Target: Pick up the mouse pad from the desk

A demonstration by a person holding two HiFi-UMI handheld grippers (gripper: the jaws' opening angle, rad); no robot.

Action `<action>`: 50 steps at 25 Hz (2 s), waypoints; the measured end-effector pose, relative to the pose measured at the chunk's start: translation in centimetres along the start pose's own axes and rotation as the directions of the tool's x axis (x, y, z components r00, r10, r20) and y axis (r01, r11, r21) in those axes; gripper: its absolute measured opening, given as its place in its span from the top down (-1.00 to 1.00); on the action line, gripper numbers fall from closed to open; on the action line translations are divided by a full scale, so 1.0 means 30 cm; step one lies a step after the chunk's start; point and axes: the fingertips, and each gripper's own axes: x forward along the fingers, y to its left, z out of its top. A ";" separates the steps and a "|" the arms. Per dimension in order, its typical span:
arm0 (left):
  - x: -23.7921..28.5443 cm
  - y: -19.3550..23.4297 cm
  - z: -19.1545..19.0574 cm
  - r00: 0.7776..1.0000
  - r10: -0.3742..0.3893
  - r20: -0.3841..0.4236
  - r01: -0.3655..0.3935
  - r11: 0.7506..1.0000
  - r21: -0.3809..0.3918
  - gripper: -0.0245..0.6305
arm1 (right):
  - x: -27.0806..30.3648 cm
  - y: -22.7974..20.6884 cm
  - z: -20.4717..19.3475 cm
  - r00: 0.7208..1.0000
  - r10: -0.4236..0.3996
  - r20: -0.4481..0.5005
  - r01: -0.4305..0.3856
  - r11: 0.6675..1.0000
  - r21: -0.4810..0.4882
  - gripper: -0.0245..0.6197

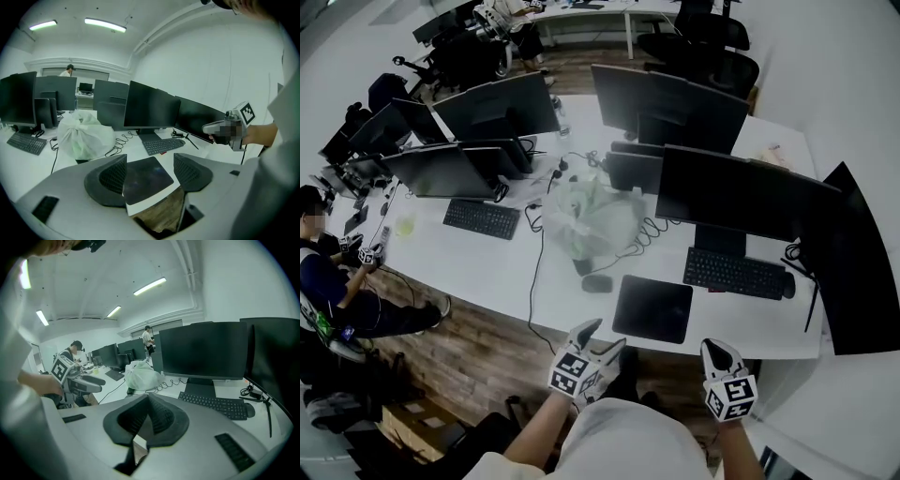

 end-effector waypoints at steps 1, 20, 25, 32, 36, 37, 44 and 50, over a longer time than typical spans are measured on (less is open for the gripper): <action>0.020 0.017 0.001 1.000 -0.011 -0.010 0.011 1.000 0.005 -0.07 | 0.019 -0.004 0.002 1.000 -0.009 -0.005 0.009 1.000 0.006 0.89; 0.467 0.234 -0.285 0.967 -0.082 -0.243 0.081 0.997 -0.015 -0.17 | 0.276 -0.054 -0.059 0.987 -0.069 -0.144 0.082 0.993 0.086 0.89; 0.579 0.279 -0.393 0.946 -0.045 -0.321 0.026 0.998 -0.063 -0.25 | 0.326 -0.082 -0.107 0.983 -0.043 -0.181 0.062 0.993 0.104 0.89; 0.707 0.330 -0.484 0.917 0.044 -0.397 -0.066 0.997 -0.042 -0.33 | 0.392 -0.128 -0.152 0.974 0.007 -0.225 0.021 0.993 0.119 0.89; 0.736 0.355 -0.526 0.899 0.100 -0.426 -0.126 0.991 -0.033 -0.35 | 0.421 -0.149 -0.165 0.970 0.032 -0.241 -0.002 0.992 0.127 0.89; 0.738 0.359 -0.533 0.895 0.119 -0.430 -0.142 0.990 -0.020 -0.32 | 0.427 -0.153 -0.168 0.969 0.039 -0.243 -0.007 0.991 0.130 0.89; 0.745 0.350 -0.536 0.883 0.210 -0.420 -0.207 0.977 0.054 -0.05 | 0.463 -0.182 -0.198 0.964 0.066 -0.259 -0.027 0.988 0.150 0.89; 0.736 0.350 -0.539 0.889 0.212 -0.406 -0.208 0.977 0.056 -0.01 | 0.461 -0.197 -0.221 0.961 0.070 -0.267 -0.025 0.985 0.168 0.89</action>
